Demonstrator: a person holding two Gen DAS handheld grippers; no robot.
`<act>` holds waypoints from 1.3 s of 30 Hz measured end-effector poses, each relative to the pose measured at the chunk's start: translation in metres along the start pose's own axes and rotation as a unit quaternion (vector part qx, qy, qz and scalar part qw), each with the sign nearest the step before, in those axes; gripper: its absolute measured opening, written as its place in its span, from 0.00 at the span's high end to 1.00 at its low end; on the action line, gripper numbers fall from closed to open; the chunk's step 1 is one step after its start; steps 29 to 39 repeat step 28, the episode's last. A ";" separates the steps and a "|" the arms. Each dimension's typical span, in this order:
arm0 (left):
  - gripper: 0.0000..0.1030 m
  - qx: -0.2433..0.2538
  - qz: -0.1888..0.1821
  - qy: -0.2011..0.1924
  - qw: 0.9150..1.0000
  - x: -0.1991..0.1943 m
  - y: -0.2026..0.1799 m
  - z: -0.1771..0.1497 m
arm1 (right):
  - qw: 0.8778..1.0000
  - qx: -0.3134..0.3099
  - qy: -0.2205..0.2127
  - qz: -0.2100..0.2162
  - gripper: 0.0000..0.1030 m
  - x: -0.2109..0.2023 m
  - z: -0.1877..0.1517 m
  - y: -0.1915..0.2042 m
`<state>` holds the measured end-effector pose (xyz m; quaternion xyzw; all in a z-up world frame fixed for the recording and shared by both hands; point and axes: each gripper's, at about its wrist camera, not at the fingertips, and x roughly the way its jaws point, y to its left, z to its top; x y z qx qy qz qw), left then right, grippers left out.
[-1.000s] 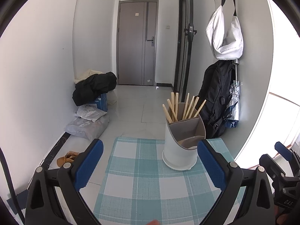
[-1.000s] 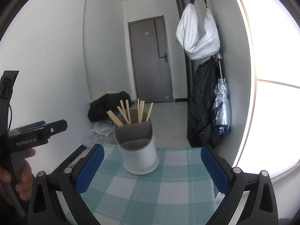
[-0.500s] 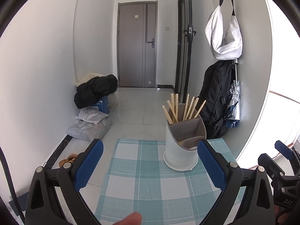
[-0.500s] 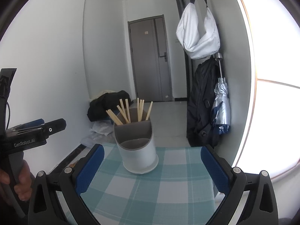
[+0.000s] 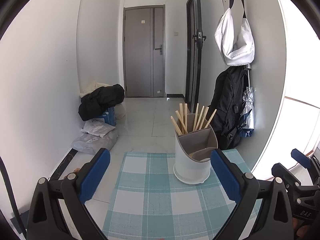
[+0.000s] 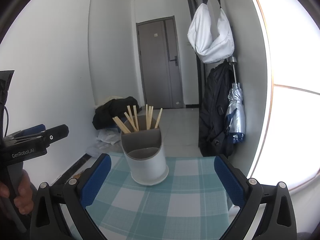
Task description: Organize utensils
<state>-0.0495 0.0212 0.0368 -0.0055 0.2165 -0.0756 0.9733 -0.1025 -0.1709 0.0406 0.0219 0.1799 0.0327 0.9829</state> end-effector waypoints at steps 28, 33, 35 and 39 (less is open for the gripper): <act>0.05 0.005 0.027 0.004 1.000 0.005 -0.003 -0.003 | 1.000 0.011 0.000 -0.004 0.00 -0.001 0.002 -0.006; 0.05 0.005 0.027 0.004 1.000 0.005 -0.003 -0.003 | 1.000 0.011 0.000 -0.004 0.00 -0.001 0.002 -0.006; 0.05 0.005 0.027 0.004 1.000 0.005 -0.003 -0.003 | 1.000 0.011 0.000 -0.004 0.00 -0.001 0.002 -0.006; 0.05 0.005 0.027 0.004 1.000 0.005 -0.003 -0.003 | 1.000 0.011 0.000 -0.004 0.00 -0.001 0.002 -0.006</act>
